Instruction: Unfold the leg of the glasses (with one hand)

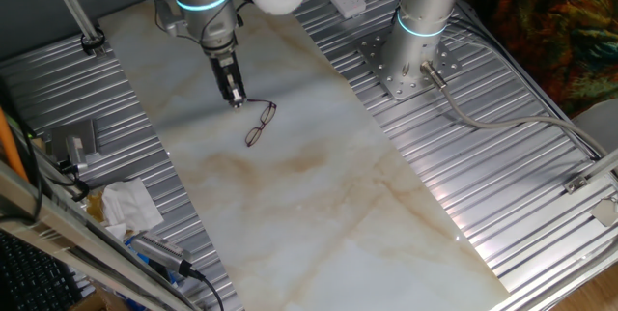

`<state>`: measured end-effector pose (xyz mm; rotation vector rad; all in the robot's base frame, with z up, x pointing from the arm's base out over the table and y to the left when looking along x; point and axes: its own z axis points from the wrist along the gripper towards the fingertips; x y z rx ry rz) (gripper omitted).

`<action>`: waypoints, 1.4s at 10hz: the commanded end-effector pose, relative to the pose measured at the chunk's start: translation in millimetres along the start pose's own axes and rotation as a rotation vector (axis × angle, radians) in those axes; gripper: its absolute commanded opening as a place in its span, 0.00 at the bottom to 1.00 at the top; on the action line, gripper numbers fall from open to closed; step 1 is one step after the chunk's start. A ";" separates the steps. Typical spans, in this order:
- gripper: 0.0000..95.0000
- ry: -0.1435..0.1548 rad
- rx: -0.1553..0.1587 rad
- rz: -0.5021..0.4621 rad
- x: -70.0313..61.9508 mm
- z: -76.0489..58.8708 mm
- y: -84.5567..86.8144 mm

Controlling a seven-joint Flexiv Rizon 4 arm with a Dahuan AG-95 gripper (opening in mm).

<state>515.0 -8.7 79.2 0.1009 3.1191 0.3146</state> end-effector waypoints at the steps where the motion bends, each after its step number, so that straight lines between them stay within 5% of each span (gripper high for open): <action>1: 0.00 0.005 -0.002 0.014 -11.9 -1.1 7.9; 7: 0.00 0.003 0.063 0.054 -40.4 -11.7 40.9; 14: 0.00 -0.013 0.152 0.071 -42.5 -10.9 44.2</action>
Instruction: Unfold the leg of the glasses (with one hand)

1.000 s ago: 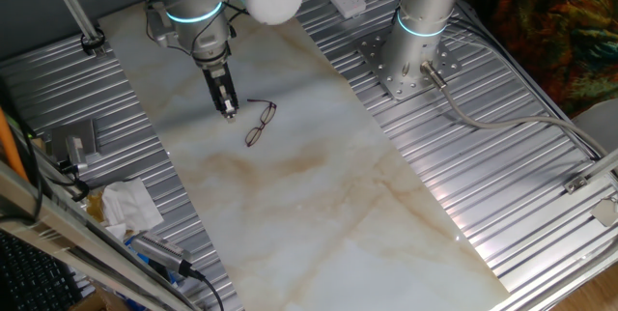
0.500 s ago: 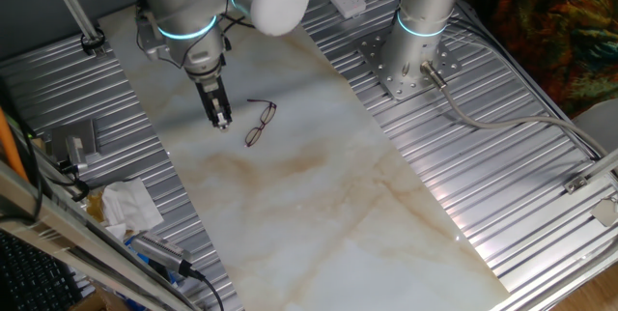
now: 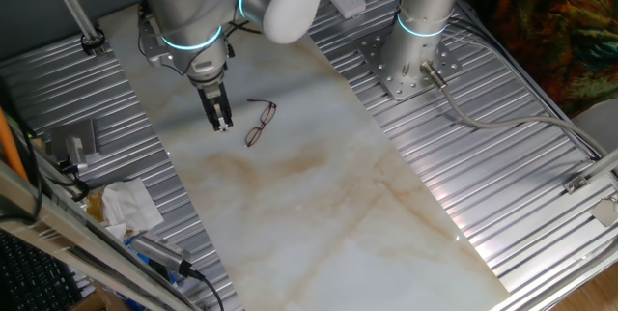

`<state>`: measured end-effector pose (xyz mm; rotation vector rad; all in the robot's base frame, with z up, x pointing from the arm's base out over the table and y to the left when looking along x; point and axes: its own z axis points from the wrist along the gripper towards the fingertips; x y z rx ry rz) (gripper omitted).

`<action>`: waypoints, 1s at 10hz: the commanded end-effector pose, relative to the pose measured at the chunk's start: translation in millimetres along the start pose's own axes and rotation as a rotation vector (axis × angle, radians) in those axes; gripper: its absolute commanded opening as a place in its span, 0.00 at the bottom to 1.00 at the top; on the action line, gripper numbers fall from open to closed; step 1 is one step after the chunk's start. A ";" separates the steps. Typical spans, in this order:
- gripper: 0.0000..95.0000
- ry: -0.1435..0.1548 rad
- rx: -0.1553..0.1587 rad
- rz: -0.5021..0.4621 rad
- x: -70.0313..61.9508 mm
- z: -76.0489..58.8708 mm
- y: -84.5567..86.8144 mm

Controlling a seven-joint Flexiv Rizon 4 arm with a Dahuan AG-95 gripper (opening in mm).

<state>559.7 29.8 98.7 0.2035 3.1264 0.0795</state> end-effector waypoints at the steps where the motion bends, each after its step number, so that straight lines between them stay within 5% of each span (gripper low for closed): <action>1: 0.00 0.001 0.004 0.008 -0.3 0.0 -0.1; 3: 0.00 -0.001 0.025 0.005 -0.4 -0.2 0.2; 9: 0.00 0.007 -0.009 -0.006 -0.6 0.1 0.5; 10: 0.00 0.010 0.005 -0.010 -0.6 0.0 0.6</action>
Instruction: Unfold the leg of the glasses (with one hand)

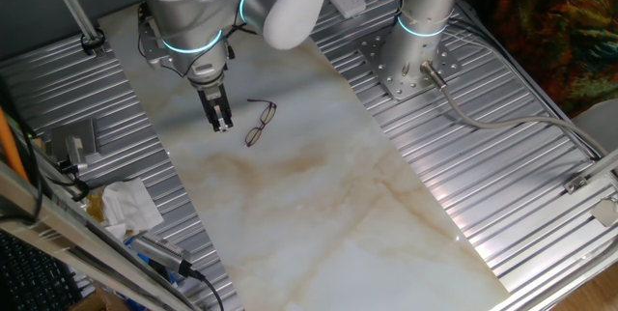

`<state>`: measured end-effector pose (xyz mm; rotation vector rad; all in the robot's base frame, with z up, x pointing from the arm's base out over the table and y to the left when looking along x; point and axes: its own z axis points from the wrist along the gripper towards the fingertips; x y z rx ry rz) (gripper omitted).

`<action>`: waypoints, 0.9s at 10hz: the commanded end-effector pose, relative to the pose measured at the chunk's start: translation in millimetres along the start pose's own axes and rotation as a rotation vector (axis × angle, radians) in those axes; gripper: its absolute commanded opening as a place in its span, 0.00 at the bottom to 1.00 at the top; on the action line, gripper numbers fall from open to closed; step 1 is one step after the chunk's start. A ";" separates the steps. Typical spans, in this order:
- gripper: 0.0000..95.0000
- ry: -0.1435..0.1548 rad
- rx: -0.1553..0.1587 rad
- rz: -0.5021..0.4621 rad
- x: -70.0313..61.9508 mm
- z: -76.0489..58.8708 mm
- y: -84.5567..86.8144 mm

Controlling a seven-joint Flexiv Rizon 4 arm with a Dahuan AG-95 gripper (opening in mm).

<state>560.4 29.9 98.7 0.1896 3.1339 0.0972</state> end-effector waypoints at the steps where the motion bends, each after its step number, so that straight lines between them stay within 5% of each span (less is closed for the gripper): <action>1: 0.00 0.003 0.020 0.000 0.0 0.0 0.4; 9: 0.00 0.003 0.043 -0.058 0.0 0.0 0.4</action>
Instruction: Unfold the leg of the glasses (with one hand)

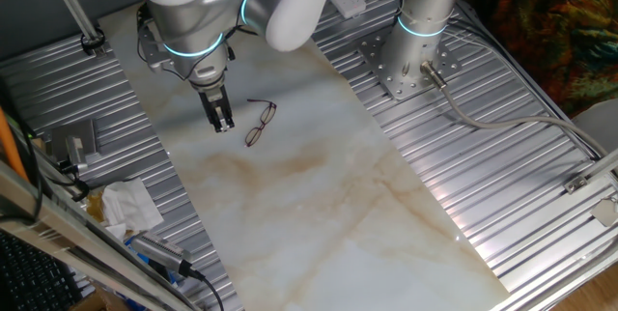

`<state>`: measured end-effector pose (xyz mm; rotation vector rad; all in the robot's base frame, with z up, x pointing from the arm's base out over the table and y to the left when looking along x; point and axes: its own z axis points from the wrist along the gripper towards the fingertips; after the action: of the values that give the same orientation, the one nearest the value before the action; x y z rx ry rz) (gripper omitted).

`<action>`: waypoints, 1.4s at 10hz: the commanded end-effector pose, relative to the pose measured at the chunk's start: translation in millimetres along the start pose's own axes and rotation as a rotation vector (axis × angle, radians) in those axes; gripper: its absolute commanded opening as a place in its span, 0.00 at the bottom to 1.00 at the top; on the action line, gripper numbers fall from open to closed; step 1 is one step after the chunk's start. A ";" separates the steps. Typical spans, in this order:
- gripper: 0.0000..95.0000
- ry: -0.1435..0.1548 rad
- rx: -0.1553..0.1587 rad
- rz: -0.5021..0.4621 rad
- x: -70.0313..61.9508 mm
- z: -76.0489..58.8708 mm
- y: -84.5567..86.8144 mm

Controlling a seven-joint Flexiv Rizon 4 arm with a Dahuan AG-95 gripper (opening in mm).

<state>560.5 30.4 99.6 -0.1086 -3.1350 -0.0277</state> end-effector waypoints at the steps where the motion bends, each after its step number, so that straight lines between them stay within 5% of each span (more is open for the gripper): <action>1: 0.00 0.009 0.000 -0.022 0.0 1.0 -0.1; 8: 0.00 0.071 -0.002 -0.101 0.0 1.0 -0.1; 14: 0.00 0.083 -0.003 -0.171 0.0 1.0 -0.1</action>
<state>559.3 29.9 99.1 0.1597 -3.0533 -0.0359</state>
